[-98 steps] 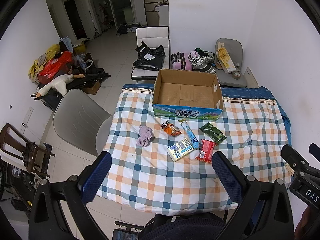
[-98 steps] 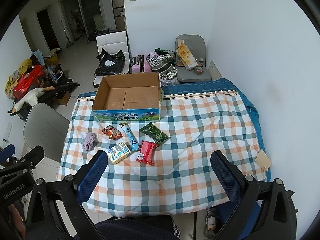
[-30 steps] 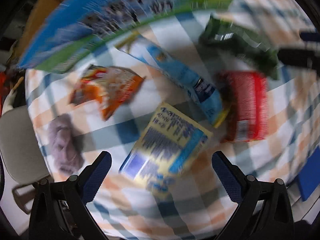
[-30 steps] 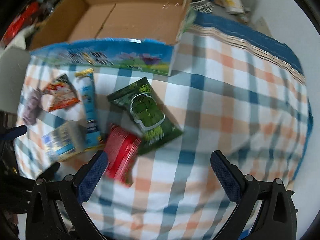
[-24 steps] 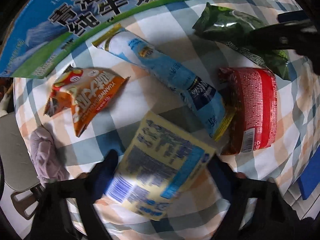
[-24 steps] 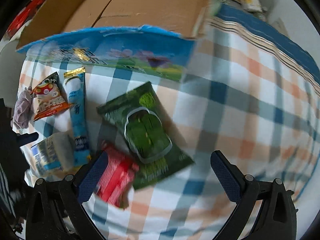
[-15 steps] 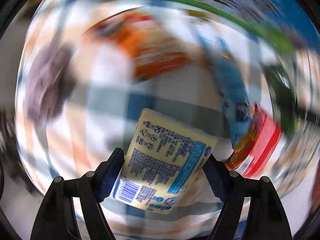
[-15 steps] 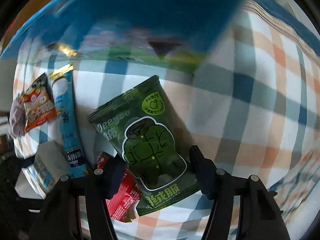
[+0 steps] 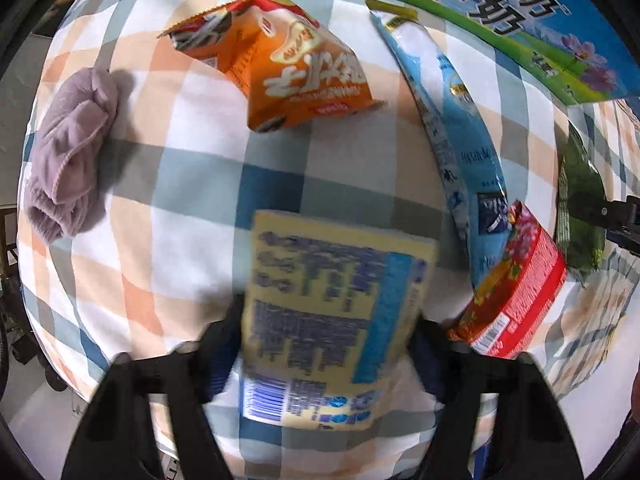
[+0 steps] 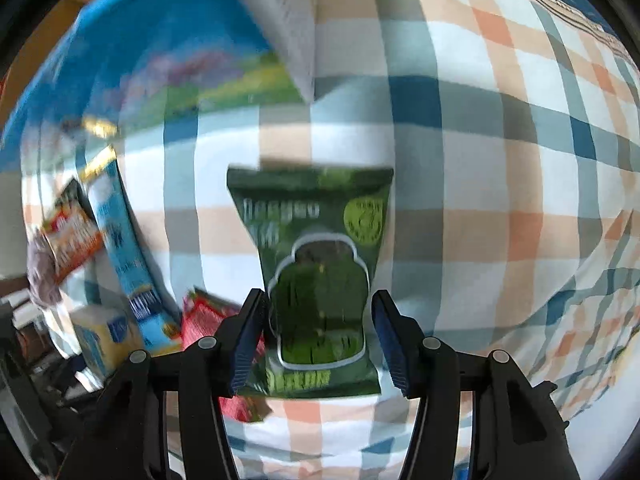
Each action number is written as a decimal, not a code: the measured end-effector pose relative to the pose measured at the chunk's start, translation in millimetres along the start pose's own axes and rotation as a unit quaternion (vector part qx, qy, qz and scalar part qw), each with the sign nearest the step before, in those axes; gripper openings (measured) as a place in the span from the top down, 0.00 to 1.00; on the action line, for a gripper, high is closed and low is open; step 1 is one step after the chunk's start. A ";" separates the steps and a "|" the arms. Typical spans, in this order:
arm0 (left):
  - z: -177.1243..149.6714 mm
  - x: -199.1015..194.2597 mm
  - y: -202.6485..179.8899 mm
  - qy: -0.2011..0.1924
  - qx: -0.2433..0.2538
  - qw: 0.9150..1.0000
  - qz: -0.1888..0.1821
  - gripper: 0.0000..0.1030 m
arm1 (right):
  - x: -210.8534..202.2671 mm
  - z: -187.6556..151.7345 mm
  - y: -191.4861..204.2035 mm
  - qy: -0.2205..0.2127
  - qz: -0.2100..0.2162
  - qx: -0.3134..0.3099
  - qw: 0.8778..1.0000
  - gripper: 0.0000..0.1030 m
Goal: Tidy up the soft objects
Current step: 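Grasp the yellow milk carton with the left tool while the right tool grasps the green Deeyeo bag, then lower the milk carton into the box with the left tool while the right tool lowers the green bag, then move the left tool to the lilac sock while the right tool grasps the red bag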
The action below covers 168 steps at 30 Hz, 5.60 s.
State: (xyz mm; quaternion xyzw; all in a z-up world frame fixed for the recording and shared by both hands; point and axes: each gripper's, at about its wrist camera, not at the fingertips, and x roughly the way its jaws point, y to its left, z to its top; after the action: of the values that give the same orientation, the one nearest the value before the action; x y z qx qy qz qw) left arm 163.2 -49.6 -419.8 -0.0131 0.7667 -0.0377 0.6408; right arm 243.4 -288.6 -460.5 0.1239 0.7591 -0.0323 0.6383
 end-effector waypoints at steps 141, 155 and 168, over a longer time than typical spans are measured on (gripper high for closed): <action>23.2 -284.6 40.8 -0.259 0.045 0.965 0.010 0.10 | -211.9 -36.5 109.7 -0.193 -0.002 -0.039 0.980 0.01; 9.1 -136.2 137.3 -0.095 -0.097 0.991 0.007 0.09 | -33.4 -66.5 58.2 -0.014 0.004 0.085 0.996 0.01; 37.3 -92.6 146.3 -0.066 -0.118 0.991 0.012 0.09 | 40.2 -84.4 23.6 0.073 0.045 0.152 0.985 0.43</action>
State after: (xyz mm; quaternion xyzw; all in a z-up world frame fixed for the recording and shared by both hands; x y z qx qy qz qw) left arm 220.6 101.0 -346.5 -0.0817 0.7218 0.0622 0.6844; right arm 161.5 -242.4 -481.7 0.2552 0.7837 -0.1094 0.5556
